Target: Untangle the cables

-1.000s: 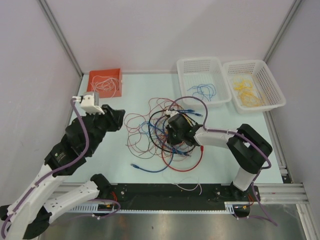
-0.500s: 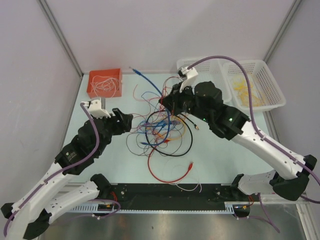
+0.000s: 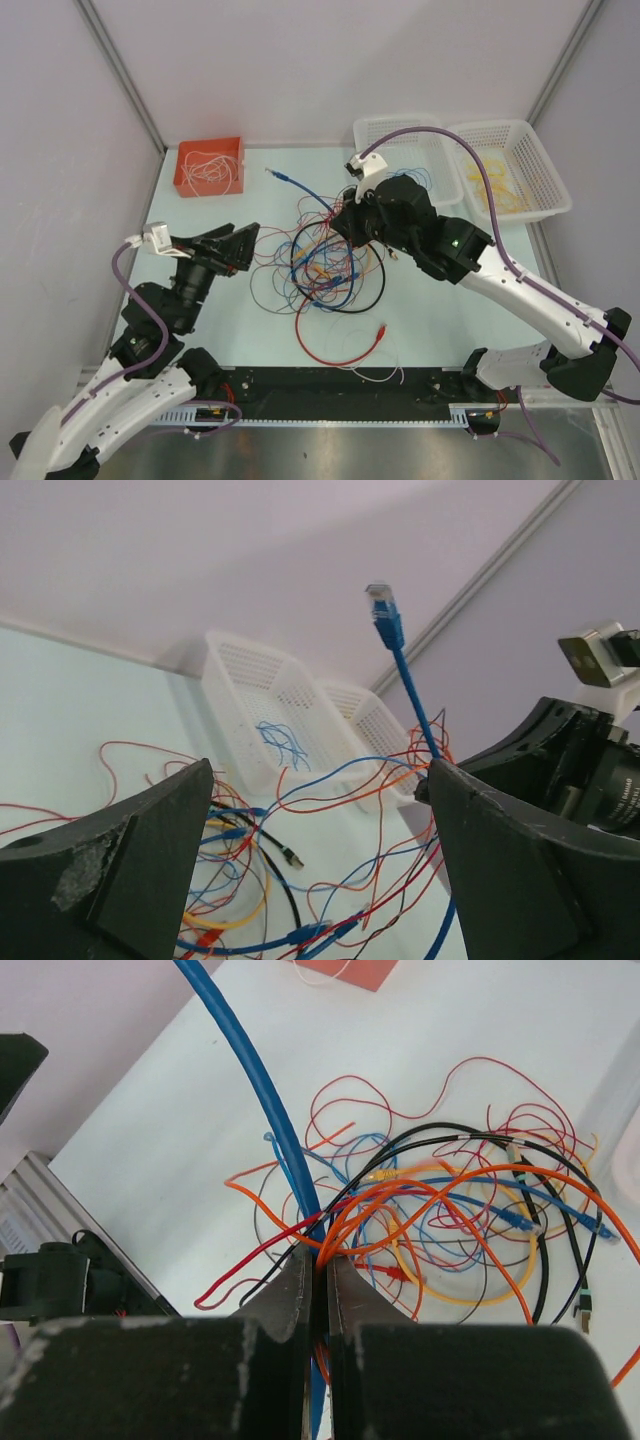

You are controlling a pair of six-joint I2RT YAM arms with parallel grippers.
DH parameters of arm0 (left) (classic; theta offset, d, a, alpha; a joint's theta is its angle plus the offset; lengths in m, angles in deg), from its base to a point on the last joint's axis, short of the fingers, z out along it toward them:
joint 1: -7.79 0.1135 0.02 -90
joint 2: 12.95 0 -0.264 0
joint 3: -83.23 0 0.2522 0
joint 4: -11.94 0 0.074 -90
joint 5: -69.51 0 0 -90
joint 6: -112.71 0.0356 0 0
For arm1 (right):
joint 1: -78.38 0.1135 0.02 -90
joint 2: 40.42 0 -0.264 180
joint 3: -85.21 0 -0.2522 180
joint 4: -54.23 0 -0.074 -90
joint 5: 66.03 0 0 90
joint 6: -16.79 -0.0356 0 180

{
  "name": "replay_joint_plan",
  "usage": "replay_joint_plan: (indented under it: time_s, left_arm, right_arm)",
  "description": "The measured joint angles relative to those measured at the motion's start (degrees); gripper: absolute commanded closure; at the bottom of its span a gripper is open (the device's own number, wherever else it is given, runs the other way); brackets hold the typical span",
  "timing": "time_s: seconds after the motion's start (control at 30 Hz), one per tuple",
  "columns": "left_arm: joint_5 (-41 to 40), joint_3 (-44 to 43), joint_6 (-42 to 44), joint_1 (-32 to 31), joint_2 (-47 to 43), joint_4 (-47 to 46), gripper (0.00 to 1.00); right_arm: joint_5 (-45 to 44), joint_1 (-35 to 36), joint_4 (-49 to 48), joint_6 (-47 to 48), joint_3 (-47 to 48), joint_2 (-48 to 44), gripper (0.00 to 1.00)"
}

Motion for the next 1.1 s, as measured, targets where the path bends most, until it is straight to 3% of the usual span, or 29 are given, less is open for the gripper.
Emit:
replay_joint_plan:
  time_s: [0.13,0.47,0.67,0.77,0.87,0.97,1.0,1.03,1.07,1.1]
  left_arm:
    - [3.3,3.08,0.09,0.0,2.91,-8.68,0.0]
    - [10.05,8.35,-0.17,0.0,14.47,-30.29,0.01]
    - [11.76,8.26,-0.68,0.17,21.29,-38.42,0.0]
    - [12.92,7.21,-1.53,1.01,24.65,-40.57,0.05]
    - [14.12,5.81,-2.38,2.47,27.76,-42.86,0.17]
    - [15.28,5.44,-4.26,4.74,30.03,-45.68,0.47]
    - [15.87,5.44,-4.74,5.44,30.56,-46.71,0.76]
    - [16.61,5.44,-5.31,6.08,31.17,-48.06,0.93]
    - [17.38,5.44,-6.1,6.64,31.56,-49.13,1.0]
    - [18.78,5.4,-6.34,6.99,31.74,-50.01,1.0]
  right_arm:
    - [0.09,0.02,0.04,-0.02,-0.63,0.17,1.0]
    - [1.6,0.57,-0.09,-1.14,-0.63,0.17,1.0]
    - [1.68,2.23,-0.07,-1.55,-0.63,0.17,1.0]
    - [1.64,3.06,-0.04,-1.55,-0.63,0.17,1.0]
    - [1.46,3.56,-0.02,-1.55,-0.63,0.17,1.0]
    - [1.2,3.82,0.11,-1.55,-0.68,0.17,1.0]
    - [1.14,3.82,0.17,-1.55,-0.7,0.17,1.0]
    - [0.98,3.87,0.17,-1.55,-0.81,0.15,1.0]
    - [0.66,3.87,0.26,-1.55,-0.96,0.11,0.77]
    - [0.31,3.87,0.37,-1.57,-1.2,0.09,0.61]
